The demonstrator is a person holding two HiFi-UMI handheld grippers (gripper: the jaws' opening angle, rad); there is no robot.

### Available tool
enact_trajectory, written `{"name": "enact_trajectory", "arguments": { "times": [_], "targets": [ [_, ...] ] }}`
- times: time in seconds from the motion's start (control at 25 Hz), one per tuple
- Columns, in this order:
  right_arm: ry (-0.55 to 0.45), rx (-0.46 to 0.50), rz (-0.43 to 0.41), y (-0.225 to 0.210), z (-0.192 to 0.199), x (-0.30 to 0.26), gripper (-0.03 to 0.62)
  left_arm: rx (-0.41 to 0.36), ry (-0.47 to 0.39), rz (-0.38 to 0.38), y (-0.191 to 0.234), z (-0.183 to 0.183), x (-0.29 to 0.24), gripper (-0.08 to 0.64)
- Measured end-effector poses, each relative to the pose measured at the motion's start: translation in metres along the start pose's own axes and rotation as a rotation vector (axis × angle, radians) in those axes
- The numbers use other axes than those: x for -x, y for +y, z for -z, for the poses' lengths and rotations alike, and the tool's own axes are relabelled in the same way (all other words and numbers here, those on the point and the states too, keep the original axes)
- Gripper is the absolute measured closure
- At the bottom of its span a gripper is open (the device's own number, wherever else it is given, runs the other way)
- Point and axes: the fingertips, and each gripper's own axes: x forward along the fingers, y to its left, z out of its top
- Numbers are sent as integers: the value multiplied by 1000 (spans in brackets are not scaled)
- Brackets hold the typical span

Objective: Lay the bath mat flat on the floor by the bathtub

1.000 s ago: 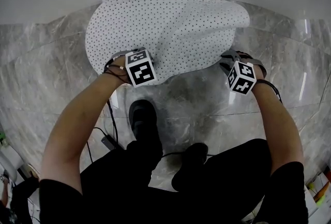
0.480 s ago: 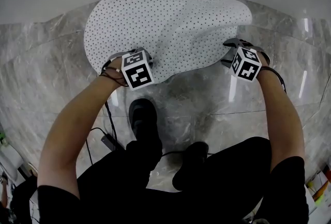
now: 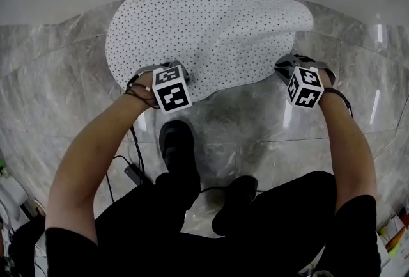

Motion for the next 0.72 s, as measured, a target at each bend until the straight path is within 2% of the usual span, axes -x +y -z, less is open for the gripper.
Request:
{"name": "enact_trajectory", "arguments": {
  "times": [0.12, 0.4, 0.6, 0.64, 0.68, 0.72],
  "targets": [
    [6, 11, 24, 2, 1, 2, 578, -19, 18, -6, -1, -1, -1, 522],
    [-34, 58, 25, 16, -20, 19, 581, -26, 30, -18, -2, -1, -1, 523],
    [-63, 16, -7, 29, -33, 15, 577, -30, 25, -9, -5, -3, 1, 528],
    [-76, 13, -16, 32, -40, 10, 487, -28, 24, -7, -5, -3, 1, 528],
    [-87, 18, -20, 35, -49, 5, 358, -25, 23, -6, -6, -2, 1, 528],
    [-94, 33, -16, 36, -56, 0, 327, -22, 20, -4, -7, -2, 1, 528]
  ]
}}
